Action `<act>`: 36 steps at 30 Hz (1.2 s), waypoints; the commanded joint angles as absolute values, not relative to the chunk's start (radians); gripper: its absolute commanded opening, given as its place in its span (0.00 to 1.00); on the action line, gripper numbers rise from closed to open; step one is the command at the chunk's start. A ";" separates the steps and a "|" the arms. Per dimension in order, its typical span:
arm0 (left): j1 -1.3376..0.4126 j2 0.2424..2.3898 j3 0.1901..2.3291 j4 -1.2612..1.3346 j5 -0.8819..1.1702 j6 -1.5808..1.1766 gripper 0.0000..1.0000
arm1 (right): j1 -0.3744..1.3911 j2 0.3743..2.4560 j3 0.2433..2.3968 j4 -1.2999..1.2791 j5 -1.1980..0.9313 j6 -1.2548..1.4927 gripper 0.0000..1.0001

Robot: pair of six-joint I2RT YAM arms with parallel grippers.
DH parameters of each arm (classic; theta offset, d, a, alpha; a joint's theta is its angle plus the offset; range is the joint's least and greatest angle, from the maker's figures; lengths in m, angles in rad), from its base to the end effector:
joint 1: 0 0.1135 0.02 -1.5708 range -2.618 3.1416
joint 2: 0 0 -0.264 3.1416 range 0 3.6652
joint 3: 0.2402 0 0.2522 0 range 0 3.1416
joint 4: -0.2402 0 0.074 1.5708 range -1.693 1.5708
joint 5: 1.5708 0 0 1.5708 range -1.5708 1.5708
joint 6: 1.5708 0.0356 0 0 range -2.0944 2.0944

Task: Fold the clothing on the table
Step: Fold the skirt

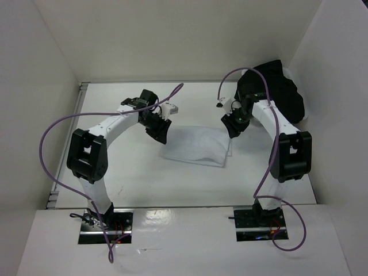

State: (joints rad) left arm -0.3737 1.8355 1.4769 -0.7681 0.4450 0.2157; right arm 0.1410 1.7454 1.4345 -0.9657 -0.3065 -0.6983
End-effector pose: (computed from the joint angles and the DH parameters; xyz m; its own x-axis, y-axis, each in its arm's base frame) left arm 0.3529 -0.1549 0.2427 -0.7138 0.4874 -0.5029 0.6700 0.6843 -0.2877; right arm 0.3438 0.0596 0.2524 -0.5839 -0.7020 -0.4077 -0.7781 0.6271 0.0347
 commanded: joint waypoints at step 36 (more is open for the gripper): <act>-0.370 1.873 1.506 -0.723 0.448 0.178 0.44 | 0.158 1.943 1.374 -0.808 -0.434 -0.514 0.49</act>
